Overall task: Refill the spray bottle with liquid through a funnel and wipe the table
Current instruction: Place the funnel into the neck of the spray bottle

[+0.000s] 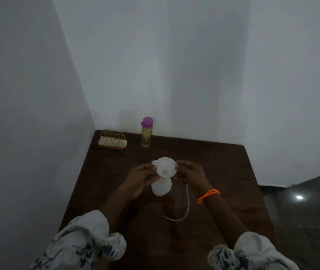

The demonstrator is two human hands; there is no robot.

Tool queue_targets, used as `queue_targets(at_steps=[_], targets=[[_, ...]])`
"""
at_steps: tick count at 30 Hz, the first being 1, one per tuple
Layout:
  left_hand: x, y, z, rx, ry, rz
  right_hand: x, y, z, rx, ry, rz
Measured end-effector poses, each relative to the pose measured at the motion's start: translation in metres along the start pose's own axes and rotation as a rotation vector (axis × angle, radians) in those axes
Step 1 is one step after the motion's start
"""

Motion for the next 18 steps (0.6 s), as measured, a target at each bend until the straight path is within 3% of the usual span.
queue_targets(at_steps=[12, 18], targets=[[0.004, -0.009, 0.015, 0.060, -0.077, -0.034, 0.010, -0.015, -0.020, -0.117, 0.030, -0.019], [0.009, -0.022, 0.018, 0.137, -0.116, 0.072, 0.018, -0.023, -0.024, -0.102, 0.078, -0.033]])
Point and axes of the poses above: each hand's wrist, its own x-axis towards the middle knuckle, its own y-axis out of the palm, z = x × y, the point moved 9 cm from there along x, towards the middle knuckle, and after that the axes turned 12 degrees about x, right-handed, at the moved point
